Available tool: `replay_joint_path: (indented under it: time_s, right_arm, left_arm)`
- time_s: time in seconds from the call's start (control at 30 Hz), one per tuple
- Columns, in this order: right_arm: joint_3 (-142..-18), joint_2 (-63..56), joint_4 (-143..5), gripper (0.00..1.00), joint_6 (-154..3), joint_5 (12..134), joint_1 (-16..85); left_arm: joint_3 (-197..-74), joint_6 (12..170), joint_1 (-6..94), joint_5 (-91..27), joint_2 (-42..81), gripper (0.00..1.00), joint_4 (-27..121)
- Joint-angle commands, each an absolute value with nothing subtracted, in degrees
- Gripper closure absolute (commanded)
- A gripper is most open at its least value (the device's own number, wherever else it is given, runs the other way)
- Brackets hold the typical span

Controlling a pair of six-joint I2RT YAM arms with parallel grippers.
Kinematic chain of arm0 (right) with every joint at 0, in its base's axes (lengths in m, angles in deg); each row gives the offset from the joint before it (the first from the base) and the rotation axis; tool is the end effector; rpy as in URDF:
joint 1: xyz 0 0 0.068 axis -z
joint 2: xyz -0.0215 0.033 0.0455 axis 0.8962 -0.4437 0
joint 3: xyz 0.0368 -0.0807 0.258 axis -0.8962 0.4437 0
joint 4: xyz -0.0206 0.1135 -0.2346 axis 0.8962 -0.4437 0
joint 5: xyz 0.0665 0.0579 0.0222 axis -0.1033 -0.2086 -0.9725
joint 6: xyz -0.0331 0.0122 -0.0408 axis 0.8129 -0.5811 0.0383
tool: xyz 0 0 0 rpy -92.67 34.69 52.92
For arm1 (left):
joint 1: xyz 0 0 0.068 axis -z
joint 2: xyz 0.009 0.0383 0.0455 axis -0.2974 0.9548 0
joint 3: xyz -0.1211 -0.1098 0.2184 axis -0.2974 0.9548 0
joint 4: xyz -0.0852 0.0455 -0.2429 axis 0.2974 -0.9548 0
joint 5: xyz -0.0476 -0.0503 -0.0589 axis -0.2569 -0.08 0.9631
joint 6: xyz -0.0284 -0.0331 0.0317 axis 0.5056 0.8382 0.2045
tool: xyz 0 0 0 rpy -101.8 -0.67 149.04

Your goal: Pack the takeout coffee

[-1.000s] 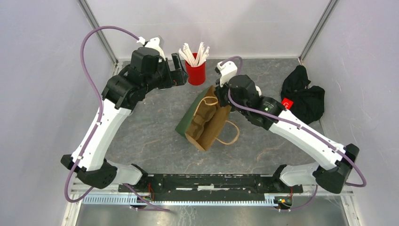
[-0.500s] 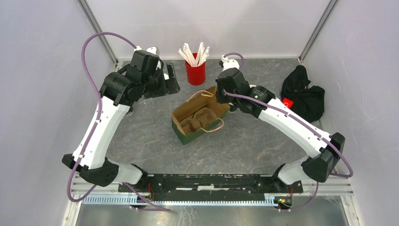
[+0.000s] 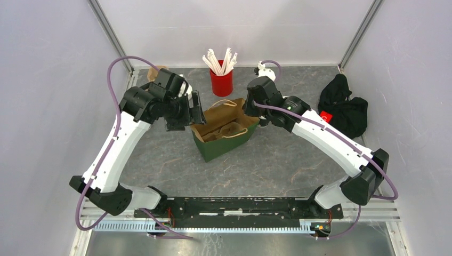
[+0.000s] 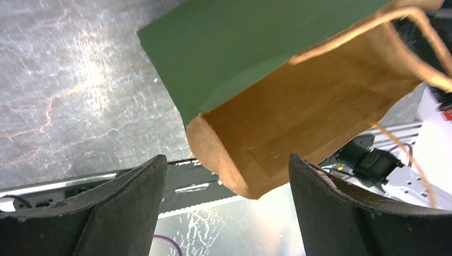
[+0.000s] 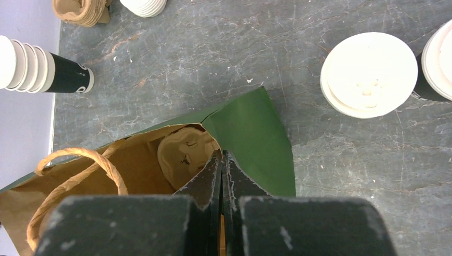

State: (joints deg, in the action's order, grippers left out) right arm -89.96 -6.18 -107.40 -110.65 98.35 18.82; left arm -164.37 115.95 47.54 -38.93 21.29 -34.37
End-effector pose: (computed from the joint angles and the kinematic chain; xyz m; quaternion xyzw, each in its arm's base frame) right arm 0.2356 0.2190 0.3776 0.0478 0.8858 0.2021 0.4149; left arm 0.1922 -0.1132 0.4337 -0.0516 0.9540 -0.1743 0.2384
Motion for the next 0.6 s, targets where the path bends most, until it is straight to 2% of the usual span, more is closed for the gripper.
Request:
replay_joint_path:
  time_s: [0.0,0.13,0.23,0.47,0.53,0.57]
  right_arm:
    - [-92.26,-6.74,-106.43,1.00,-114.67,98.55,18.95]
    - [-92.18,-6.73,-106.46,1.00,-115.76,99.37,18.99]
    - [-92.26,-6.79,-106.18,1.00,-115.90,99.48,19.02]
    - [-94.05,-7.02,-107.22,0.94,-113.72,99.61,19.01]
    - [-95.72,-7.17,-107.85,0.84,-111.96,100.21,19.01]
    - [-96.57,-7.44,-108.62,0.76,-110.99,100.56,19.13]
  left_arm:
    - [-159.34,118.80,47.31,-34.42,20.21,0.16,-33.91]
    - [-156.81,118.84,47.28,-35.27,20.82,0.37,-33.28]
    - [-156.64,119.04,47.29,-38.04,20.26,0.43,-32.90]
    - [-156.26,118.75,47.27,-41.81,21.09,0.73,-29.85]
    - [-156.39,118.62,47.28,-42.85,21.14,0.79,-29.56]
    - [-156.69,118.47,47.27,-43.66,21.18,0.82,-29.65]
